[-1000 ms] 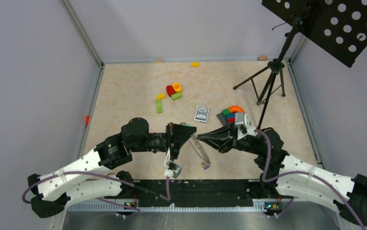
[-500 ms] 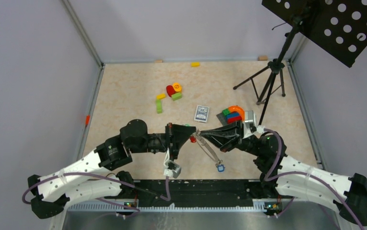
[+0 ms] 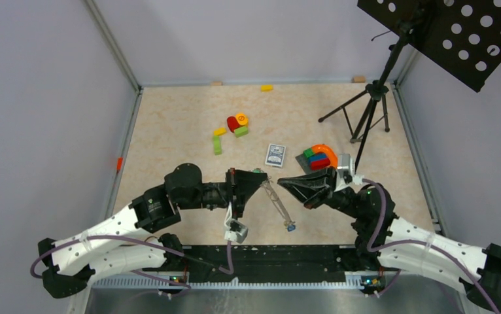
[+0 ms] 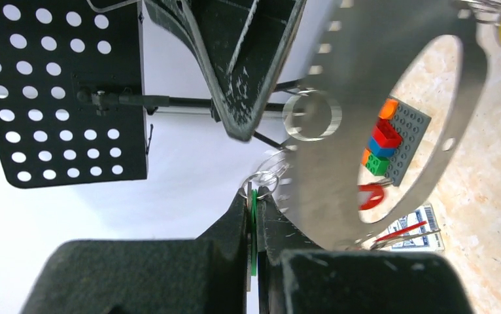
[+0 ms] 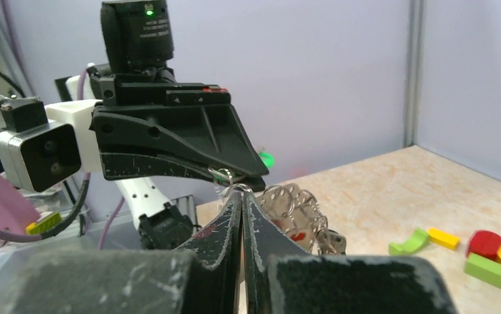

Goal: Remove the keys from the keyring

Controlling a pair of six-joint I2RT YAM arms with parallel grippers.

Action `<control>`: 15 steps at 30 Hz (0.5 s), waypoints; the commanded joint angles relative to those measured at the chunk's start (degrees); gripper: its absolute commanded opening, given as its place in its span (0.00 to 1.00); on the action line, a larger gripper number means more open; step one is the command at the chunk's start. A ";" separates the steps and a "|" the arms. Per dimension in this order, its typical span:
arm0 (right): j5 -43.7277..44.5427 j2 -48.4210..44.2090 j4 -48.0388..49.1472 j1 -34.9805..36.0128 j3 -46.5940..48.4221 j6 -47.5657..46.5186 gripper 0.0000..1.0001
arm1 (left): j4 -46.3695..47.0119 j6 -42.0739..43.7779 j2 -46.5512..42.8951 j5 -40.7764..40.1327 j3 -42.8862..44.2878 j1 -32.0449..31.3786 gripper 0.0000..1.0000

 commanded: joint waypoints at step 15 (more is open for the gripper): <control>-2.47 -6.13 -24.53 0.18 3.30 -10.77 0.00 | 1.18 1.14 -0.32 -1.23 2.37 0.05 0.00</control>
